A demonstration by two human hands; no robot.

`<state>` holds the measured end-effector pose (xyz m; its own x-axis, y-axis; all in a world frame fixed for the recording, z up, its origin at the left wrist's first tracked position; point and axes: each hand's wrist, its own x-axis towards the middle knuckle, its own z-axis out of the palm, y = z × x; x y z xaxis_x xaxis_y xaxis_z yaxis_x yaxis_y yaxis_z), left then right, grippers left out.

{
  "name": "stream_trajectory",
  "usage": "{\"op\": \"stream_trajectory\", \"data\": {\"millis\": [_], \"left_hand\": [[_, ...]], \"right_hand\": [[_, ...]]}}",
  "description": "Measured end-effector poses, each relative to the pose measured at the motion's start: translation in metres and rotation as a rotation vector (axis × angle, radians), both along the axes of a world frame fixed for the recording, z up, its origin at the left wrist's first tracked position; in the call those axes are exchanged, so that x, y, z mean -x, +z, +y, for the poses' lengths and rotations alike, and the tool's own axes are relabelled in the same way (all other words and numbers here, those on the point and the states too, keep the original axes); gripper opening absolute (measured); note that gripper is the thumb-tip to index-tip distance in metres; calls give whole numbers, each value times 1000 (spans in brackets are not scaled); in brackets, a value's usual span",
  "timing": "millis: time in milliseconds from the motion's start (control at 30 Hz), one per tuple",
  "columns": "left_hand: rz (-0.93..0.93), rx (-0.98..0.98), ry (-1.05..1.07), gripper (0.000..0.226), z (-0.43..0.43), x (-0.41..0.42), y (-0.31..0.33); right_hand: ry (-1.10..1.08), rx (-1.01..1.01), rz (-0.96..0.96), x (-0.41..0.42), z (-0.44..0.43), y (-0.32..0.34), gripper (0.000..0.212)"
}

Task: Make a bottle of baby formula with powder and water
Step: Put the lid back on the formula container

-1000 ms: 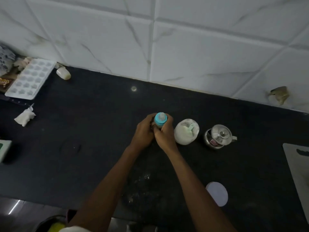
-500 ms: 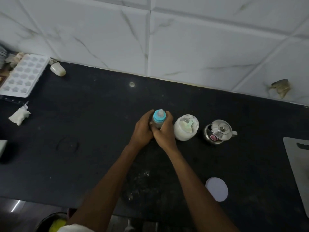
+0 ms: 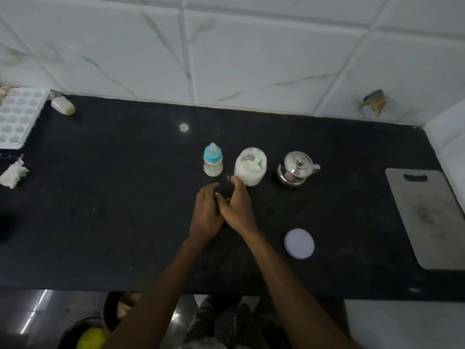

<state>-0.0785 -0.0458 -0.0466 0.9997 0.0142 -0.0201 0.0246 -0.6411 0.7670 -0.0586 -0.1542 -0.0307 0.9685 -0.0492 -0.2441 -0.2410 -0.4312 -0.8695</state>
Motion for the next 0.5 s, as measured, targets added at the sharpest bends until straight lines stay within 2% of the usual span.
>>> {"op": "stream_trajectory", "data": {"millis": [167, 367, 500], "left_hand": [[-79, -118, -265, 55, -33, 30, 7], [-148, -440, -500, 63, -74, 48, -7], [-150, -560, -593, 68, -86, 56, -13]], "right_hand": [[45, 203, -67, 44, -44, 4, 51], [-18, 752, -202, 95, -97, 0, 51], [-67, 918, -163, 114, -119, -3, 52]]}}
